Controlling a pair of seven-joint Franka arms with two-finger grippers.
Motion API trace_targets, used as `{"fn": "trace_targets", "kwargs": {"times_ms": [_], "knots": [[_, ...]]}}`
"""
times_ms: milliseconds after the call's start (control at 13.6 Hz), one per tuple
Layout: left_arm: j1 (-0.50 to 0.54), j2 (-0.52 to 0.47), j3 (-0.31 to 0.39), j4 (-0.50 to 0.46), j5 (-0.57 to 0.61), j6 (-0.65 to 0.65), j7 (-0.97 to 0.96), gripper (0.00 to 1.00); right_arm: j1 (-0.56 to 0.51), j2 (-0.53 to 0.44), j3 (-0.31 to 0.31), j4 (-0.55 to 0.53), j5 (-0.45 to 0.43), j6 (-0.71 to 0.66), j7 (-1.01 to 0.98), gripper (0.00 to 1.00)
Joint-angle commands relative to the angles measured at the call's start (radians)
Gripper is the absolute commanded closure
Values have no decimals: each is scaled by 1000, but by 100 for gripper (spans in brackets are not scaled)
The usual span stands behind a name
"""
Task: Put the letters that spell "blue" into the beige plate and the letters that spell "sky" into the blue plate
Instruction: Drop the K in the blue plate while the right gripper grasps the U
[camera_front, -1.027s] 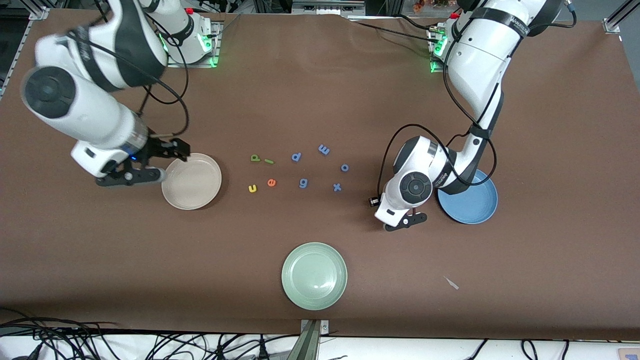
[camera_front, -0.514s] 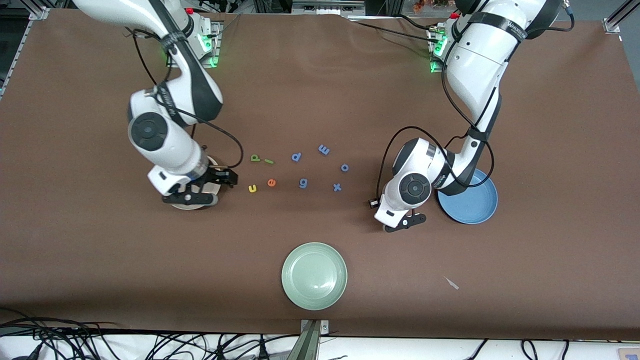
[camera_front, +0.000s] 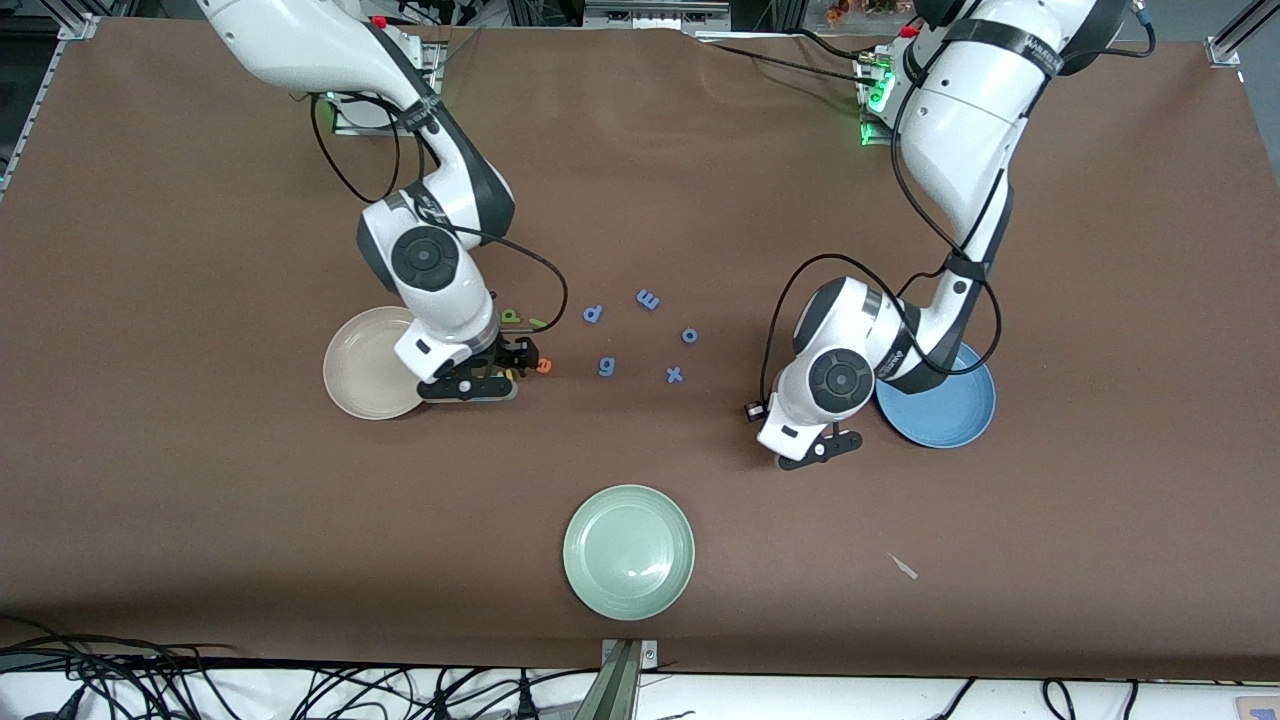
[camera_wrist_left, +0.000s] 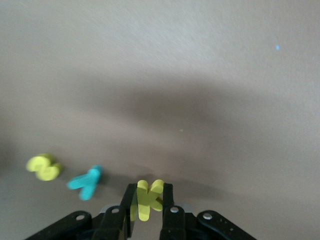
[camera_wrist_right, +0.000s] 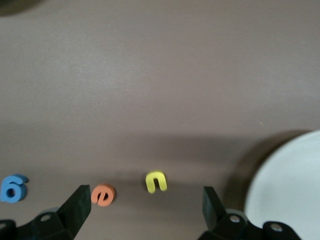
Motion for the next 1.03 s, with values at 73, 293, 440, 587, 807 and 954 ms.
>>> {"fn": "trace_targets", "kwargs": {"times_ms": [73, 293, 440, 587, 807, 954], "knots": [[44, -85, 66, -2, 34, -136, 234, 100, -13, 65, 8, 4, -26, 91, -87, 1], [160, -96, 67, -17, 35, -190, 432, 96, -22, 72, 8, -13, -24, 96, -147, 1], [216, -95, 68, -52, 35, -192, 534, 93, -22, 72, 8, -30, -24, 99, -148, 2], [217, -90, 68, -92, 101, -198, 573, 60, -36, 70, 8, -70, -23, 149, -156, 4], [217, -93, 65, -91, 140, -217, 562, 0, -48, 70, 8, -111, -23, 203, -156, 9], [216, -102, 61, -74, 137, -218, 557, 0, -48, 69, 8, -111, -23, 202, -159, 17]]}}
